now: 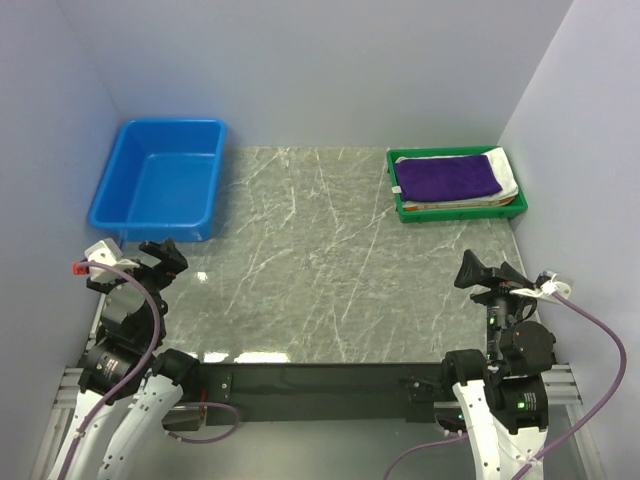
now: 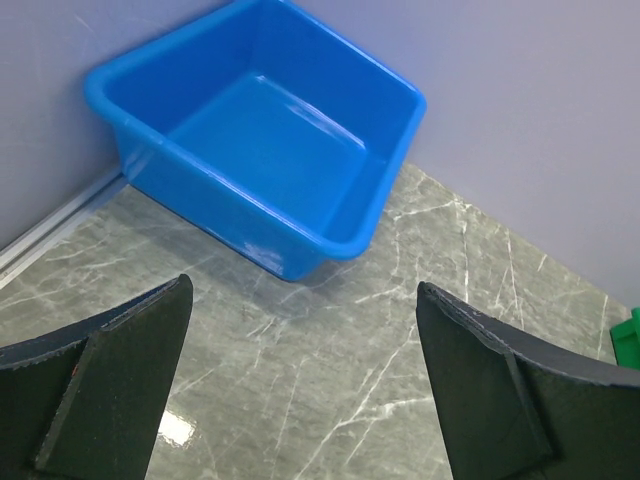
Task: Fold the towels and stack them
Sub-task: Neatly place the folded towel into the bin
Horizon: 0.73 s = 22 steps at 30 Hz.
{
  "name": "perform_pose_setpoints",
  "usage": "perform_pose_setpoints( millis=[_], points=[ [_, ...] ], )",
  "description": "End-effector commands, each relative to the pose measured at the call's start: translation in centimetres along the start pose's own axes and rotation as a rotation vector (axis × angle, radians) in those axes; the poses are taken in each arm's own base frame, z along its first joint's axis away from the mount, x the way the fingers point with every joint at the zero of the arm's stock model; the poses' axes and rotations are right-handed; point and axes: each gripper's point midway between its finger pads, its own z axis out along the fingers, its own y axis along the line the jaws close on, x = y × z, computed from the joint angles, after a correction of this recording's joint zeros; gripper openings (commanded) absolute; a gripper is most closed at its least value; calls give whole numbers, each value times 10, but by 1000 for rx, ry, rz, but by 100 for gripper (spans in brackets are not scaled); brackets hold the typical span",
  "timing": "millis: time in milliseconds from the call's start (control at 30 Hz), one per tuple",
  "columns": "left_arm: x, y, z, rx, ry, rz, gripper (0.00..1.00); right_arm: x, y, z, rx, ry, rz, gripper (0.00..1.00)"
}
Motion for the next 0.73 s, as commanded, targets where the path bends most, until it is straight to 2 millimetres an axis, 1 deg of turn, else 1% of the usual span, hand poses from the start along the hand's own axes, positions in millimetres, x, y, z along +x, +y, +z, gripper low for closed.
perform_pose_setpoints(
  millis=[0,333,700],
  points=[
    [-6,1,4,-19,-33,-25,99,-27,8,-12,-48,-112,14,96],
    [-8,4,5,-33,-49,-44,99,-29,9,-13,-60,-119,5,98],
    [-9,2,6,-22,-52,-52,99,-30,14,-13,-84,-116,-2,99]
  ],
)
